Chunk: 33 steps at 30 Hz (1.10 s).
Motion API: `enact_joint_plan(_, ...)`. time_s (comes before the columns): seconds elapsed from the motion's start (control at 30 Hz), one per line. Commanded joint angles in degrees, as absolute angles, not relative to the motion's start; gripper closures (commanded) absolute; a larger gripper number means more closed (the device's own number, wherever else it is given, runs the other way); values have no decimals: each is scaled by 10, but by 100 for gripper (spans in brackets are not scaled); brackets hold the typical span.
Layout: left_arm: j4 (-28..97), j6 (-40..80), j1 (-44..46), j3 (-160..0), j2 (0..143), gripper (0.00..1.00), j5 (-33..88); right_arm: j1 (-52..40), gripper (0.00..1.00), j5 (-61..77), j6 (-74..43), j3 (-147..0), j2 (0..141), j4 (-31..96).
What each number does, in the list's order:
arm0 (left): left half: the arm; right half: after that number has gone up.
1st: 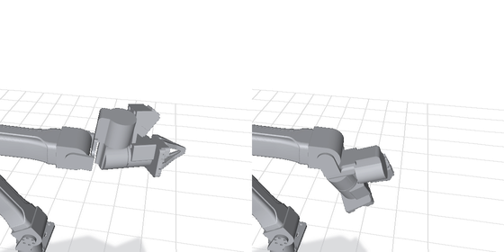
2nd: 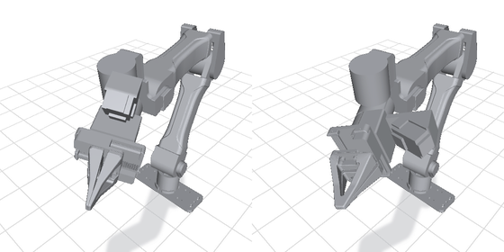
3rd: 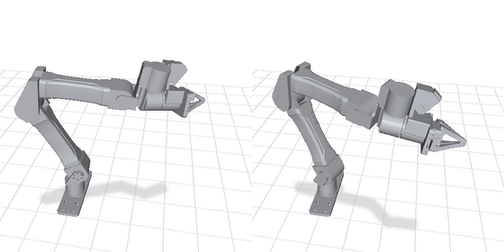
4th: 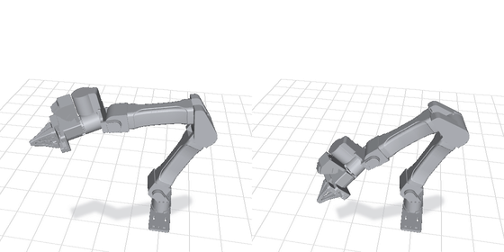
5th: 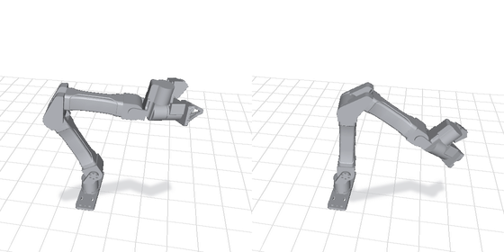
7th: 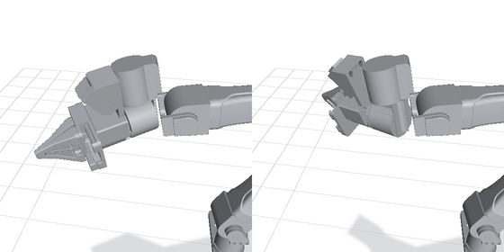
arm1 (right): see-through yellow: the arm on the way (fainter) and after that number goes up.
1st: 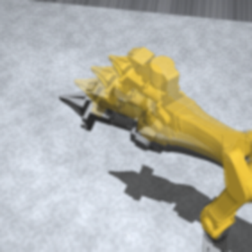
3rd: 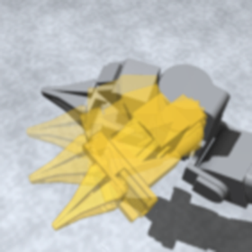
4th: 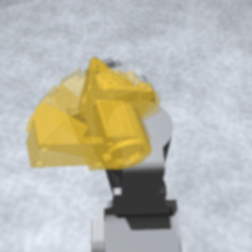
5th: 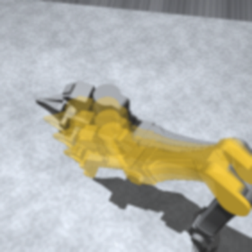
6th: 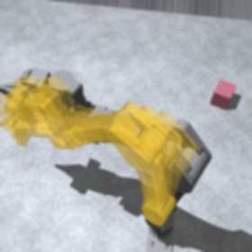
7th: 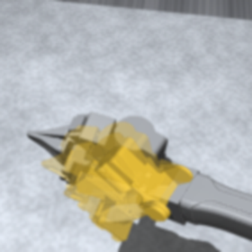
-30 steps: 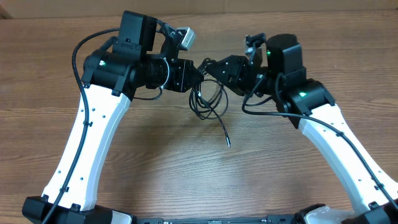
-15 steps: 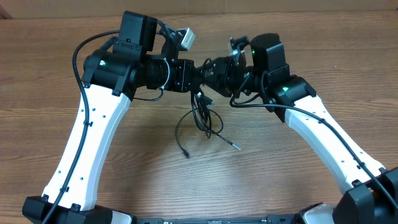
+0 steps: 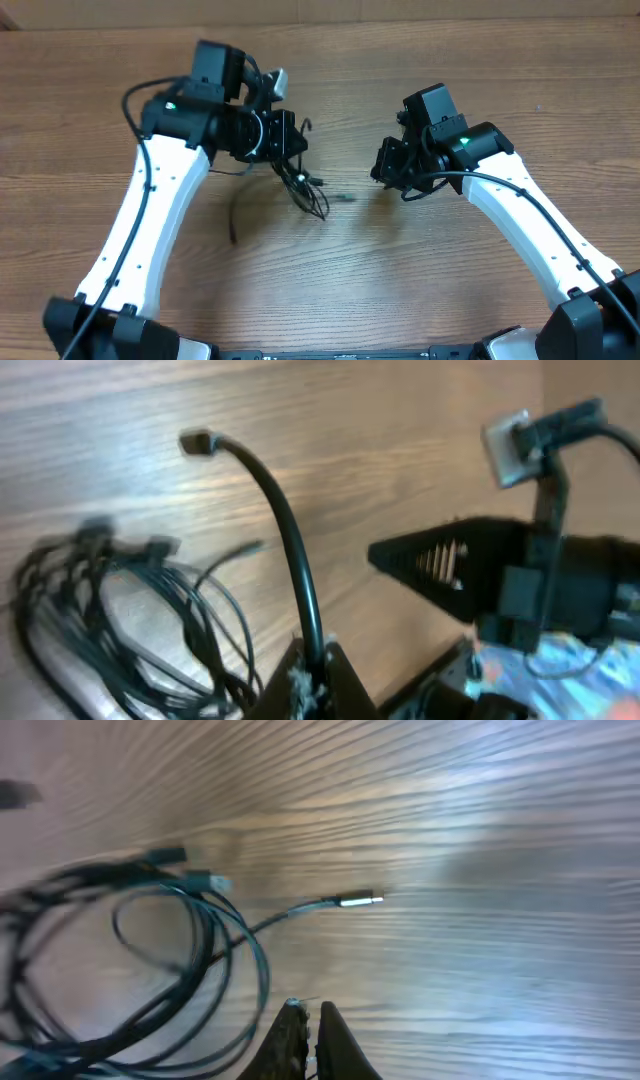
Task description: Untangle cables
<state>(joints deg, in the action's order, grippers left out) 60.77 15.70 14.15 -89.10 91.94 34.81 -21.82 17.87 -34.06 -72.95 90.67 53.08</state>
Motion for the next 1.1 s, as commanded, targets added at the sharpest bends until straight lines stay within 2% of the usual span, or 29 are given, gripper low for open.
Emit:
enact_joint_plan(0.0,588,89,144,-843,926,96,429,-205,88,109,-324,-731,906,545)
enact_joint_plan(0.07,596,86,142,-810,935,96,371,-182,80,112,-304,-731,906,561)
enact_joint_plan(0.13,595,109,139,-792,945,96,303,-170,80,112,-286,-731,906,567)
enact_joint_plan(0.27,632,215,134,-778,980,96,119,-163,82,112,-284,-731,906,572)
enact_joint_plan(0.33,676,295,134,-777,994,95,43,-163,76,112,-279,-731,906,576)
enact_joint_plan(0.47,685,298,134,-785,993,85,45,-163,64,112,-269,-731,906,574)
enact_joint_plan(0.53,712,298,134,-805,993,86,44,-163,60,112,-261,-731,906,574)
enact_joint_plan(0.63,756,289,141,-855,975,85,38,-163,42,110,-252,-731,906,573)
enact_joint_plan(0.8,777,287,191,-843,959,83,79,-163,31,110,-252,-731,906,571)
enact_joint_plan(0.87,747,353,216,-806,959,84,123,-163,28,110,-252,-731,906,565)
enact_joint_plan(0.97,706,476,242,-727,959,87,104,-164,25,110,-252,-731,906,568)
enact_joint_plan(1.07,702,580,257,-670,959,76,33,-164,25,110,-252,-731,906,569)
